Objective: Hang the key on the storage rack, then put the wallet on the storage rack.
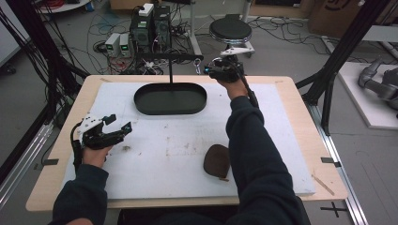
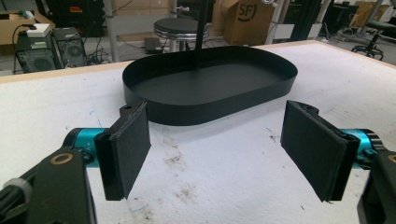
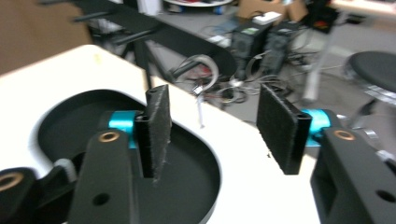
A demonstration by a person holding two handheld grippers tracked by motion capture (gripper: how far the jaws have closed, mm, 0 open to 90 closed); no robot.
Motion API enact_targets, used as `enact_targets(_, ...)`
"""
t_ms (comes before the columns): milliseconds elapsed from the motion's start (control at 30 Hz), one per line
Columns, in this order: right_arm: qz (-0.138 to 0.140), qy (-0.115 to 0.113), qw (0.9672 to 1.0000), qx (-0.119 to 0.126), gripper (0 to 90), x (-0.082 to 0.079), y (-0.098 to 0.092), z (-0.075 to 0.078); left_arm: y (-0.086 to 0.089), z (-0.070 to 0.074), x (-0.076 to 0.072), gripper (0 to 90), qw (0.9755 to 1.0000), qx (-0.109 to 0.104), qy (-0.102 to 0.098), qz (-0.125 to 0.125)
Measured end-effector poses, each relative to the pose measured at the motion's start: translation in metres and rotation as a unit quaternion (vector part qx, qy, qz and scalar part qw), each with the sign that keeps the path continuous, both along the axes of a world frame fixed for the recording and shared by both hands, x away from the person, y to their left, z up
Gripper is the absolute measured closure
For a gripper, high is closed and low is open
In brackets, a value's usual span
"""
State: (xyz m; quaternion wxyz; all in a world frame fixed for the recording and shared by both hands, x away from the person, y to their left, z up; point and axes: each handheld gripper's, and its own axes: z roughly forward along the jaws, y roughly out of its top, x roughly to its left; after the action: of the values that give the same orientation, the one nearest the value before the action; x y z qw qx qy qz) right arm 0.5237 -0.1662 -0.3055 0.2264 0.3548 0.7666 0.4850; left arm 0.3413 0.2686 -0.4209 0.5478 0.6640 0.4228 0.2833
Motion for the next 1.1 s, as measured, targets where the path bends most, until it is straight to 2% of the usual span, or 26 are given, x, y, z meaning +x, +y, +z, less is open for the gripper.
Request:
enact_targets(33,0.016,0.01,0.9998,0.006,37.7,-0.013,-0.011,0.003,0.0,0.001,0.0,22.1,1.0,-0.003,-0.001,0.002)
enact_targets(67,0.016,0.01,0.9998,0.006,37.7,-0.013,-0.011,0.003,0.001,0.001,-0.001,22.1,1.0,-0.006,-0.004,0.003)
enact_targets(100,0.023,0.013,0.9996,-0.008,30.8,-0.029,-0.019,0.006,0.002,0.001,-0.001,22.0,1.0,-0.006,-0.005,0.002)
enact_targets(133,0.023,0.023,0.9992,-0.022,27.4,-0.037,-0.023,0.007,0.002,0.001,-0.001,22.0,1.0,-0.008,-0.006,0.002)
enact_targets(167,0.023,0.023,0.9992,-0.022,27.4,-0.037,-0.023,0.007,0.002,0.001,-0.001,22.0,1.0,-0.008,-0.005,0.002)
enact_targets(200,0.021,0.026,0.999,-0.029,25.9,-0.045,-0.026,0.007,0.002,0.001,-0.001,22.0,0.9999,-0.008,-0.006,0.002)
enact_targets(233,0.017,0.007,0.9995,-0.025,25.3,-0.064,-0.035,0.005,0.002,0.001,-0.001,22.0,1.0,-0.006,-0.006,0.002)
enact_targets(267,0.017,0.007,0.9995,-0.025,25.3,-0.064,-0.035,0.005,0.003,0.0,0.0,22.0,1.0,-0.003,-0.004,0.0)
enact_targets(300,0.016,0.005,0.9994,-0.029,24.6,-0.072,-0.04,0.004,0.003,0.0,0.0,22.0,1.0,-0.003,-0.002,0.002)
enact_targets(333,0.015,0.005,0.9994,-0.032,23.1,-0.087,-0.049,-0.001,0.003,0.0,-0.001,22.0,1.0,-0.004,-0.001,0.002)
enact_targets(367,0.012,0.011,0.9991,-0.04,22.5,-0.093,-0.052,-0.003,0.003,0.001,-0.001,22.0,1.0,-0.003,-0.002,0.002)
enact_targets(400,0.012,0.011,0.9991,-0.04,22.5,-0.093,-0.052,-0.003,0.003,0.001,-0.002,22.0,1.0,-0.002,-0.003,0.001)
enact_targets(433,0.013,0.0,0.9989,-0.044,23.1,-0.1,-0.057,-0.007,0.002,0.001,-0.003,22.0,1.0,-0.003,-0.002,0.002)
enact_targets(467,0.011,0.008,0.9982,-0.058,21.5,-0.105,-0.06,-0.009,0.002,0.001,-0.003,22.0,1.0,-0.002,-0.001,0.002)
enact_targets(500,0.01,0.004,0.9977,-0.068,21.4,-0.115,-0.067,-0.016,0.002,0.001,-0.004,22.0,1.0,-0.002,-0.001,0.002)
enact_targets(567,0.003,0.01,0.9979,-0.064,21.4,-0.124,-0.074,-0.022,0.002,0.001,-0.005,22.0,1.0,-0.002,-0.001,0.003)
enact_targets(633,0.002,0.012,0.9982,-0.059,21.4,-0.128,-0.077,-0.027,0.002,0.001,-0.005,22.0,1.0,0.001,-0.001,0.003)
enact_targets(733,-0.005,0.033,0.9984,-0.045,21.4,-0.143,-0.084,-0.04,0.0,0.001,-0.005,22.0,1.0,0.001,-0.001,0.003)
enact_targets(833,-0.011,0.046,0.9976,-0.051,21.4,-0.164,-0.088,-0.057,0.0,0.001,-0.005,22.0,1.0,0.004,0.0,0.002)
enact_targets(867,-0.011,0.046,0.9976,-0.051,21.4,-0.164,-0.088,-0.057,0.0,0.001,-0.005,22.0,1.0,0.003,0.0,0.003)
enact_targets(900,-0.016,0.048,0.9975,-0.05,21.4,-0.176,-0.087,-0.065,0.0,0.001,-0.005,22.0,1.0,0.002,0.0,0.003)
enact_targets(933,-0.016,0.048,0.9975,-0.05,21.4,-0.176,-0.087,-0.065,0.001,0.001,-0.005,22.0,1.0,0.003,-0.001,0.003)
enact_targets(967,-0.015,0.05,0.9975,-0.048,21.4,-0.187,-0.085,-0.072,0.001,0.0,-0.005,22.0,1.0,0.004,0.0,0.003)
enact_targets(1033,-0.014,0.051,0.9974,-0.049,21.4,-0.192,-0.083,-0.076,0.001,0.0,-0.004,22.0,1.0,0.003,0.001,0.004)
enact_targets(1100,-0.01,0.053,0.9967,-0.061,21.4,-0.197,-0.079,-0.083,0.001,0.0,-0.005,22.0,1.0,0.005,0.001,0.003)
